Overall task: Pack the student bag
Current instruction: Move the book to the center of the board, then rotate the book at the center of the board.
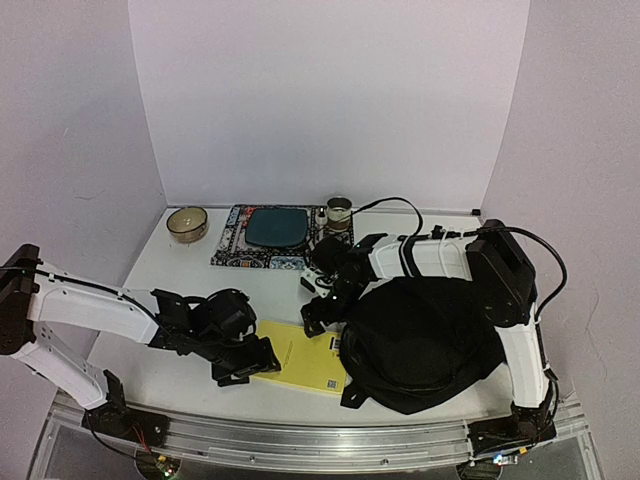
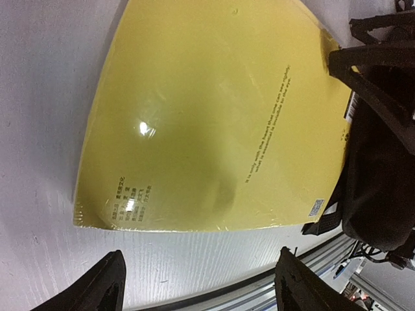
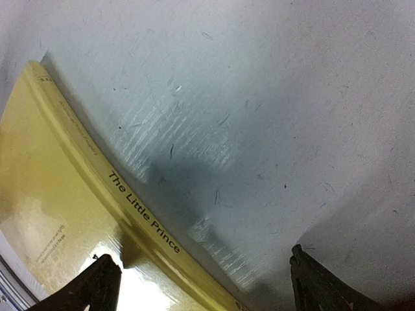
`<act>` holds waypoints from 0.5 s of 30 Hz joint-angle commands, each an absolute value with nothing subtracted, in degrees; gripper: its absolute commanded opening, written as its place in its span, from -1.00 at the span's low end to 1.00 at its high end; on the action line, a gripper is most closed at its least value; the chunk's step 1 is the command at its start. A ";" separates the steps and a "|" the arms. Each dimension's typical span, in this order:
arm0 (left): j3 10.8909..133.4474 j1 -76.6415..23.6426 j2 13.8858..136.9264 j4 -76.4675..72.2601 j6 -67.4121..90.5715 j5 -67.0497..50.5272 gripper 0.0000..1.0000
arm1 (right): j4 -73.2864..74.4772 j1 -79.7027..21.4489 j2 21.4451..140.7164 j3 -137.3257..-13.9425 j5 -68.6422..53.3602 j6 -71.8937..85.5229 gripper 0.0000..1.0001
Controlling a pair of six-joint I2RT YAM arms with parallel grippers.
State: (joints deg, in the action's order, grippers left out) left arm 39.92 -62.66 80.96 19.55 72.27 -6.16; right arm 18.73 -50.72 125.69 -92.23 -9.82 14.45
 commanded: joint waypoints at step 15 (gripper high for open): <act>49.01 -59.09 94.48 20.31 66.58 -4.83 0.37 | 23.29 -50.17 123.74 -89.40 -13.62 13.15 0.82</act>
State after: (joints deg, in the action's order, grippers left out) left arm 48.57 -61.95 93.86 20.58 68.65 -7.45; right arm 18.46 -50.39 125.22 -91.30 -10.27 13.02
